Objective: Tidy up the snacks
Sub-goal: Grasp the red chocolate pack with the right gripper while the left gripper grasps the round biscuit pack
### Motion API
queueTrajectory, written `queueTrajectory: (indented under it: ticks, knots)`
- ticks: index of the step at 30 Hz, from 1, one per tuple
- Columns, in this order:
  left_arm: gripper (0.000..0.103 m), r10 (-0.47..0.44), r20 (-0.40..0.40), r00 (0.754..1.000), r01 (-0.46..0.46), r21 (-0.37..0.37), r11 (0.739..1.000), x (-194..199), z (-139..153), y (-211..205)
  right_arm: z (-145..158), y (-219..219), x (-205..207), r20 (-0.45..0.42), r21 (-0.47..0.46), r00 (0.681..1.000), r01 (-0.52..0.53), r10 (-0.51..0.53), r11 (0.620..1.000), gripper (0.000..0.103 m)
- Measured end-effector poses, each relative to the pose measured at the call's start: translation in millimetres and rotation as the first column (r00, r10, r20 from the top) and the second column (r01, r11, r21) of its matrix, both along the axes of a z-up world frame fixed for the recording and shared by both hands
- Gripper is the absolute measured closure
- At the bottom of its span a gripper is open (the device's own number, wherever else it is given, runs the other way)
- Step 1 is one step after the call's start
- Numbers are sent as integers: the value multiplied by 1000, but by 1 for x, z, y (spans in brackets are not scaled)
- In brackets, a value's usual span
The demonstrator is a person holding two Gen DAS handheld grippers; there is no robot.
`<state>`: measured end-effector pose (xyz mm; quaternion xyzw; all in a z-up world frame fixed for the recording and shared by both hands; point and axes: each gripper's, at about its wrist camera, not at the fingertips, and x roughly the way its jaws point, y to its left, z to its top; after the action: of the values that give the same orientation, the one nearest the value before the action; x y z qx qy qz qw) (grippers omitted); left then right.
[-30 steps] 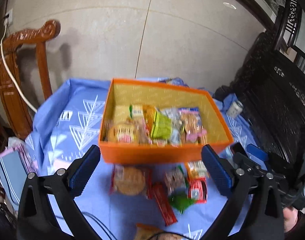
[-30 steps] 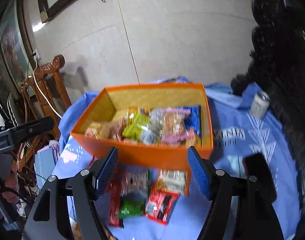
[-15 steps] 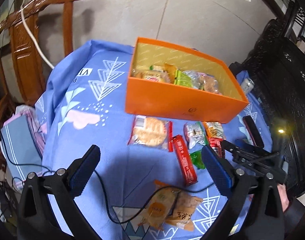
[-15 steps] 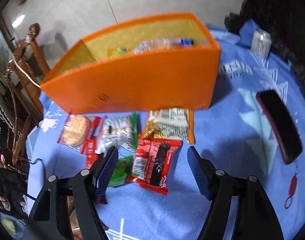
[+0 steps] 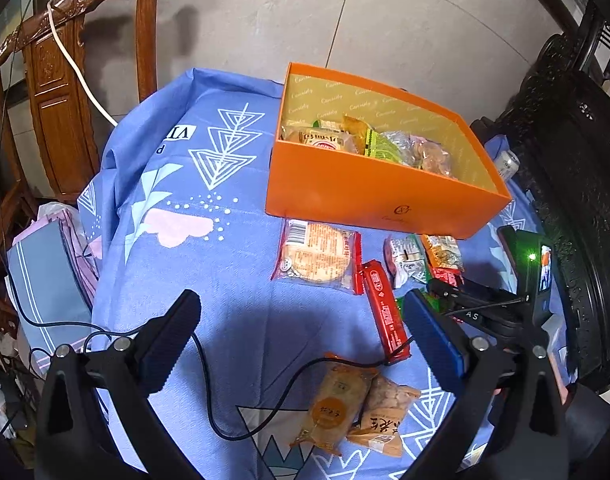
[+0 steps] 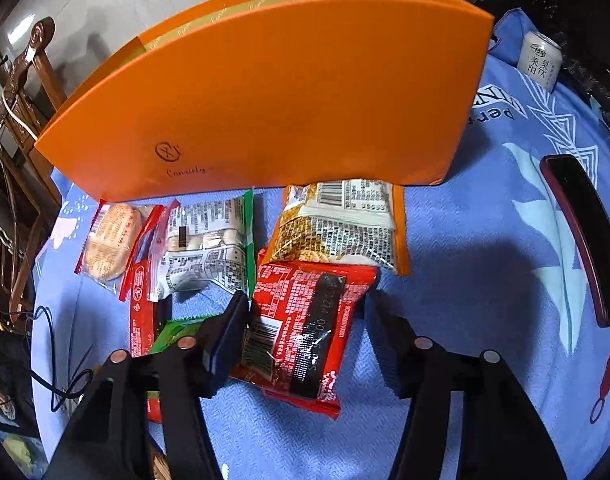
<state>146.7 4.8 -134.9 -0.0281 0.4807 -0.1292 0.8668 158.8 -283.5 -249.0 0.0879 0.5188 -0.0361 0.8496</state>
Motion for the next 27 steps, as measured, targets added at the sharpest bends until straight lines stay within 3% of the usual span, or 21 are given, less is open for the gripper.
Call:
queueTrajectory:
  ticks: [3,11,19,27]
  knots:
    - [4,-1,-9,1000,1,3,1000,0,-3,-1,1,3,-1,2,-28,1000,-14,14,1000,60]
    - [4,-116,-46,992,118,44,992,-14,-22,-14,14,-6,-19,35,-27,999,25,-24,999,61]
    - [4,-337,-140,931,350,86,933,-53,-70,-36,34,-18,-23,64,18,995,78,-79,997,60]
    - [6,-416,-134,899,422,21,906,-65,-97,-37,46,-21,-27,80,32,993,85,-87,996,60]
